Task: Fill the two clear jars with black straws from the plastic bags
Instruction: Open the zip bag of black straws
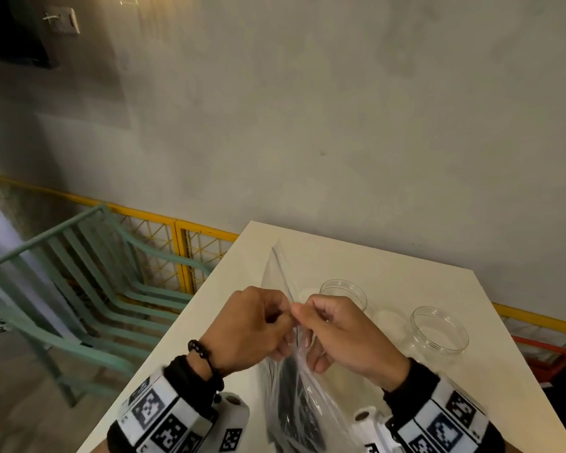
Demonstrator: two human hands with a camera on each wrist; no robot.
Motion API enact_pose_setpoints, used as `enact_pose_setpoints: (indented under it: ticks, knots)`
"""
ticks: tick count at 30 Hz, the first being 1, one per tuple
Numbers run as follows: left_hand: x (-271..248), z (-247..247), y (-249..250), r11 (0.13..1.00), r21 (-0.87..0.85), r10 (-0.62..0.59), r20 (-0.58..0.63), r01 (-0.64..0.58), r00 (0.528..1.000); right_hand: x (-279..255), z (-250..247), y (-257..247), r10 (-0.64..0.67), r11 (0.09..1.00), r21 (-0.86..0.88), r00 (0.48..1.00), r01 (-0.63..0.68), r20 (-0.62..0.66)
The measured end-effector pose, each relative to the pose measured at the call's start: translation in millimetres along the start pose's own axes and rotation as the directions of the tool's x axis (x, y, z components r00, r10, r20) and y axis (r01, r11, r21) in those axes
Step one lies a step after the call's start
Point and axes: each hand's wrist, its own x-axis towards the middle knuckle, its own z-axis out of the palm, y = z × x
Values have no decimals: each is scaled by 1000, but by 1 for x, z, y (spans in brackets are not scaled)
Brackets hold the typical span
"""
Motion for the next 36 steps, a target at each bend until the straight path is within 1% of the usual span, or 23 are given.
enact_pose_setpoints:
  ticks: [2, 5, 7, 9, 10, 12, 14, 16, 18, 20, 22, 23, 24, 25, 26, 27, 28, 29, 30, 31, 32, 33, 36]
  knots:
    - [-1, 3, 0, 1000, -26, 16, -15, -16, 1000, 2, -1, 0, -34, 999, 32, 999, 35, -12]
    - [-1, 4, 2, 950, -307, -65, -25, 54, 998, 1, 0, -1, -35, 974, 223, 997, 49, -65]
    - [-2, 1, 3, 879, -469, -118, -36, 87, 992, 1, 1, 2, 16, 912, 408, 995, 27, -101]
    - [-3, -3, 2, 854, -513, -141, -60, 91, 988, 0, 0, 2, 55, 852, 524, 993, 9, -108]
    - [-4, -3, 2, 875, -476, -130, -61, 86, 990, -1, -1, 1, 61, 872, 490, 992, 1, -110]
    - [-6, 1, 4, 928, -364, -100, -46, 77, 994, -5, 1, -4, 52, 951, 308, 994, -21, -92]
    - [-7, 6, 8, 954, -288, -98, -39, 82, 994, -7, 3, -7, 34, 992, 126, 997, -24, -72]
    - [-8, 4, 11, 977, -194, -99, -47, 88, 994, -6, 0, -4, -4, 998, -56, 997, -1, -83]
    - [-8, -8, 10, 996, 54, -72, -86, 77, 994, -3, -15, 3, -76, 949, -313, 987, 27, -143]
    - [-7, -26, 8, 924, 374, -48, -102, 83, 994, -2, -34, 6, -103, 884, -467, 970, -11, -219]
    - [-5, -37, 2, 779, 619, -28, -124, 99, 992, -2, -46, 6, -71, 877, -477, 965, -60, -252]
    - [-5, -39, 0, 713, 698, 31, -122, 64, 992, -2, -46, 6, -52, 893, -446, 967, -67, -250]
    - [-7, -37, 0, 662, 749, 139, -88, -27, 986, -1, -44, 5, -34, 912, -404, 970, -68, -239]
    - [-9, -34, 1, 622, 762, 275, 3, -181, 961, 0, -42, 6, -22, 930, -363, 974, -64, -226]
    - [-11, -28, 2, 582, 732, 378, 143, -355, 915, 1, -39, 6, -17, 940, -337, 977, -56, -212]
    - [-14, -23, 5, 540, 694, 396, 291, -477, 871, 2, -38, 6, -14, 944, -327, 980, -53, -200]
    - [-16, -18, 6, 504, 687, 326, 411, -524, 852, 2, -37, 6, -9, 945, -323, 981, -54, -191]
    - [-14, -15, 5, 452, 724, 202, 486, -521, 850, 2, -40, 6, -3, 947, -317, 982, -58, -188]
    - [-12, -14, 2, 371, 772, 95, 522, -516, 848, 1, -44, 5, 4, 948, -312, 982, -63, -186]
    - [-10, -15, 0, 284, 803, 51, 533, -524, 845, 0, -51, 4, 6, 946, -318, 983, -65, -185]
    - [-9, -19, -2, 232, 804, 66, 549, -548, 833, -2, -60, 4, -3, 932, -358, 983, -65, -185]
    - [-7, -26, -4, 228, 785, 108, 568, -576, 816, -4, -70, 5, -21, 897, -437, 981, -66, -191]
    - [-6, -50, -7, 316, 719, 227, 576, -619, 785, -9, -99, 11, -33, 716, -681, 965, -158, -258]
